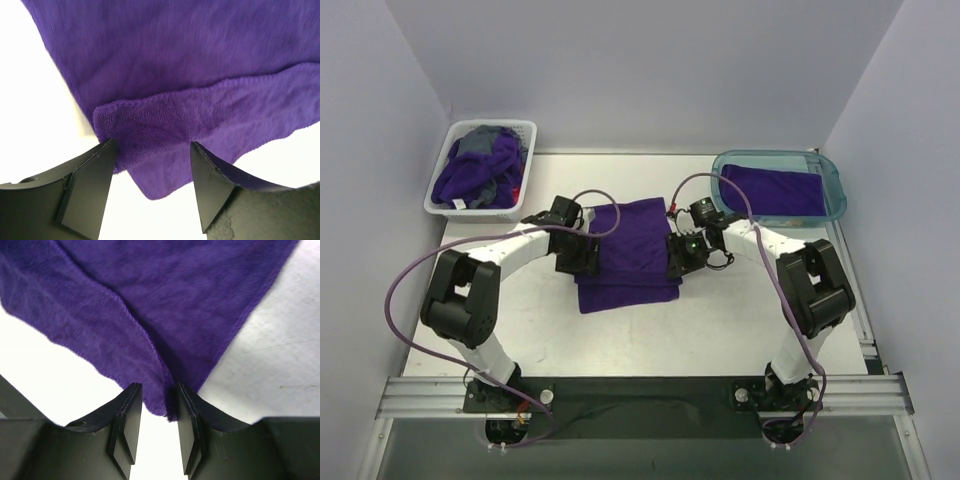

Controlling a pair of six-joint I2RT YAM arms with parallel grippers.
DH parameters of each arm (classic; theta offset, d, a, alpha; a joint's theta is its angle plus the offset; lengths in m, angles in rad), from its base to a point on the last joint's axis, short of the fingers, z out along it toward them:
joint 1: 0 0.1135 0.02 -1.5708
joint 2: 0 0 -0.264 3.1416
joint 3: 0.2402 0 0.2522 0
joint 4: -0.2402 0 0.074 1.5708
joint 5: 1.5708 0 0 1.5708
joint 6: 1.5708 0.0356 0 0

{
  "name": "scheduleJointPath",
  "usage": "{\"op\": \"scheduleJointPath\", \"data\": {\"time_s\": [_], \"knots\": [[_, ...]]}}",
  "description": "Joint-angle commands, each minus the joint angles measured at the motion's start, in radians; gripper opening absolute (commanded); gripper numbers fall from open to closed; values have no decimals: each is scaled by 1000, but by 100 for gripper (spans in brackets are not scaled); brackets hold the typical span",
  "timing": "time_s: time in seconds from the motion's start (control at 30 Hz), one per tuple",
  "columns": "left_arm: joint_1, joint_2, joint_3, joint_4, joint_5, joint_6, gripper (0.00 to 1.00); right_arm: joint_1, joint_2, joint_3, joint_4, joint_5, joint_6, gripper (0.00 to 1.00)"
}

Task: Fold and stack the towels
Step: Fold the towel

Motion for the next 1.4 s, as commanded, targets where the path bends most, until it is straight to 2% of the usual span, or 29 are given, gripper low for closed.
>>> {"op": "scheduleJointPath", "data": {"time_s": [0.0, 0.2, 0.37, 0.5, 0.67, 0.77, 0.87, 1.03, 1.2, 1.23, 1.27, 1.37], "knots": [[5, -87, -51, 14, 28, -29, 71, 22, -82, -32, -39, -27, -49, 33], [4, -205, -180, 55, 17, -83, 71, 52, -136, -78, -40, -13, -77, 33], [-1, -287, -301, 102, 33, -164, 70, 59, -159, -144, -42, -6, -46, 33], [-19, -409, -390, 117, 53, -210, 71, 57, -194, -187, -49, 19, -6, 33], [-19, -569, -409, 94, -4, -282, 72, 68, -233, -210, -72, 16, -5, 33], [-13, -626, -389, 88, -90, -301, 73, 71, -250, -210, -83, 43, 17, 33], [8, -586, -325, 102, -161, -255, 75, 72, -291, -206, -79, 68, 31, 37], [21, -347, -159, 109, -153, -201, 75, 75, -335, -193, -79, 123, 34, 44], [21, -146, -49, 134, -141, -180, 72, 79, -375, -207, -77, 146, 38, 58], [21, -124, -39, 131, -136, -177, 72, 80, -378, -215, -77, 152, 40, 66], [21, -95, -29, 131, -125, -175, 71, 80, -386, -218, -76, 152, 41, 69], [21, -69, -30, 131, -113, -180, 70, 80, -400, -232, -72, 152, 41, 73]]}}
